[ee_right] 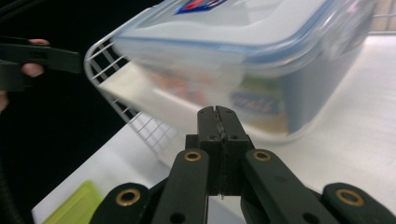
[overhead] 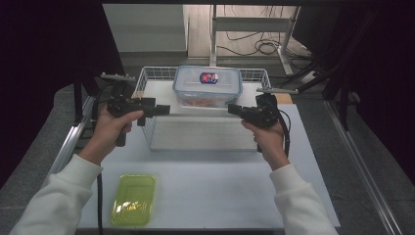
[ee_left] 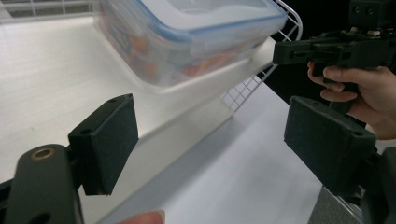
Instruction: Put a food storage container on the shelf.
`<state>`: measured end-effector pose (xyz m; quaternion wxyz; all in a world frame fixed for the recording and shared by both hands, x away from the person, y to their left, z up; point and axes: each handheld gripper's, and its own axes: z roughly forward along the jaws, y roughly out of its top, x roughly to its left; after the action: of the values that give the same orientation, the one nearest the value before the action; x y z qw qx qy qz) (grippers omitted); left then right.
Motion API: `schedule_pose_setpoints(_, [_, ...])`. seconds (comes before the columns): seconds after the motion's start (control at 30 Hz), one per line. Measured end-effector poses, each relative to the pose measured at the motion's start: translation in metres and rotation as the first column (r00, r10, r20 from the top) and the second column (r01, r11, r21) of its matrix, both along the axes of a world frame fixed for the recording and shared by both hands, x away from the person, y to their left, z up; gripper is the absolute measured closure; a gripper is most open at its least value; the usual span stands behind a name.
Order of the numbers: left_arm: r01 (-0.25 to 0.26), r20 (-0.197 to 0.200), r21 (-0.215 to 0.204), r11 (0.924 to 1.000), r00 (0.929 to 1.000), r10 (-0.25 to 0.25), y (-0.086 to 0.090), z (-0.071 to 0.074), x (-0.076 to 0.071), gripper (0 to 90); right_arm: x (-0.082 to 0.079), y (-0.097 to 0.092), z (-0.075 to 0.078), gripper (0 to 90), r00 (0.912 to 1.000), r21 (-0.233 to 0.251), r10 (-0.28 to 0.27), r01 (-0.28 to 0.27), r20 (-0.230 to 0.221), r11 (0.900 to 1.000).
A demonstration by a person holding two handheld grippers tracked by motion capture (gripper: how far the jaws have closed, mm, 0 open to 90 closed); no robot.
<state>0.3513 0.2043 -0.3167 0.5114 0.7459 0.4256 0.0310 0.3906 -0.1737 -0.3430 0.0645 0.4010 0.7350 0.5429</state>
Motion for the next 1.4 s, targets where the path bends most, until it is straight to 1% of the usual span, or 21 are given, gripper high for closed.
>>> schedule_pose_setpoints(0.03, [0.006,0.004,-0.007,1.0,1.0,-0.006,0.001,-0.003,-0.006,17.0,-0.003,-0.001,0.0,88.9,1.0,0.001,0.009,-0.009,0.004,1.0])
schedule_pose_setpoints(0.07, [0.007,0.007,-0.008,0.9999,1.0,-0.007,0.001,-0.004,-0.009,17.1,-0.01,-0.002,0.0,88.9,0.9997,0.002,0.022,-0.022,0.013,0.9997])
schedule_pose_setpoints(0.17, [0.015,0.022,-0.005,0.9999,0.9996,-0.015,0.001,-0.013,-0.023,17.4,-0.023,-0.007,-0.002,88.9,0.9987,0.0,0.044,-0.044,0.028,0.999])
schedule_pose_setpoints(0.23, [0.028,0.021,-0.019,0.9994,0.9994,-0.028,0.001,-0.02,-0.032,17.4,-0.034,-0.012,-0.007,88.9,0.9976,0.009,0.061,-0.061,0.032,0.9981])
schedule_pose_setpoints(0.3, [0.034,0.026,-0.007,0.9994,0.9991,-0.034,0.0,-0.029,-0.041,17.6,-0.042,-0.016,-0.013,88.9,0.9969,0.01,0.075,-0.075,0.026,0.9971])
schedule_pose_setpoints(0.4, [0.046,0.022,0.002,0.9989,0.9987,-0.047,-0.003,-0.044,-0.052,17.8,-0.054,-0.025,-0.027,88.9,0.9957,0.005,0.091,-0.091,0.017,0.9958])
schedule_pose_setpoints(0.47, [0.061,0.008,-0.006,0.9981,0.9981,-0.061,-0.005,-0.055,-0.058,17.8,-0.058,-0.031,-0.036,88.9,0.9961,-0.008,0.088,-0.088,0.01,0.9961])
schedule_pose_setpoints(0.5, [0.068,-0.005,-0.01,0.9976,0.9976,-0.068,-0.007,-0.062,-0.062,17.8,-0.059,-0.033,-0.039,88.9,0.9964,-0.012,0.085,-0.085,0.007,0.9963])
schedule_pose_setpoints(0.57, [0.083,-0.012,-0.005,0.9966,0.9965,-0.083,-0.011,-0.072,-0.066,17.8,-0.058,-0.037,-0.046,88.9,0.9971,-0.012,0.076,-0.076,-0.004,0.997])
schedule_pose_setpoints(0.67, [0.088,-0.007,0.012,0.996,0.9961,-0.088,-0.014,-0.084,-0.075,17.8,-0.055,-0.042,-0.051,88.9,0.9978,-0.003,0.065,-0.065,-0.016,0.9979])
schedule_pose_setpoints(0.77, [0.097,-0.007,-0.005,0.9952,0.9952,-0.097,-0.014,-0.094,-0.082,17.8,-0.057,-0.044,-0.054,88.8,0.9978,0.007,0.066,-0.066,-0.007,0.9978])
schedule_pose_setpoints(0.83, [0.103,-0.011,-0.004,0.9947,0.9947,-0.103,-0.014,-0.101,-0.086,17.9,-0.059,-0.046,-0.058,88.7,0.9975,0.015,0.071,-0.071,-0.009,0.9974])
schedule_pose_setpoints(0.9, [0.108,-0.016,-0.003,0.9941,0.994,-0.108,-0.014,-0.106,-0.09,17.9,-0.063,-0.048,-0.065,88.6,0.9972,0.015,0.074,-0.074,-0.011,0.9971])
schedule_pose_setpoints(0.93, [0.11,-0.019,0.0,0.994,0.9938,-0.11,-0.015,-0.109,-0.091,17.9,-0.065,-0.05,-0.07,88.7,0.997,0.015,0.075,-0.075,-0.02,0.9971])
schedule_pose_setpoints(1.0, [0.109,-0.018,0.023,0.9938,0.9939,-0.109,-0.015,-0.115,-0.095,17.9,-0.069,-0.052,-0.079,88.7,0.9967,0.012,0.076,-0.075,-0.028,0.9971])
schedule_pose_setpoints(1.03, [0.107,-0.021,0.027,0.9938,0.994,-0.107,-0.015,-0.117,-0.097,17.9,-0.072,-0.054,-0.083,88.6,0.9965,0.013,0.076,-0.075,-0.036,0.9971])
schedule_pose_setpoints(1.13, [0.102,-0.016,0.039,0.994,0.9947,-0.101,-0.013,-0.125,-0.102,18.0,-0.079,-0.057,-0.095,88.4,0.9956,0.0,0.079,-0.079,-0.051,0.9969])
schedule_pose_setpoints(1.23, [0.099,-0.03,0.053,0.9937,0.9948,-0.098,-0.011,-0.131,-0.105,18.1,-0.085,-0.059,-0.107,87.6,0.994,-0.015,0.087,-0.088,-0.067,0.996])
schedule_pose_setpoints(1.3, [0.095,-0.039,0.054,0.994,0.9949,-0.093,-0.008,-0.135,-0.108,18.2,-0.088,-0.06,-0.114,87.3,0.9928,-0.025,0.091,-0.093,-0.077,0.9953])
schedule_pose_setpoints(1.4, [0.079,-0.043,0.064,0.9948,0.9961,-0.077,-0.003,-0.14,-0.112,18.3,-0.094,-0.059,-0.126,84.9,0.9885,-0.046,0.106,-0.112,-0.107,0.9927])
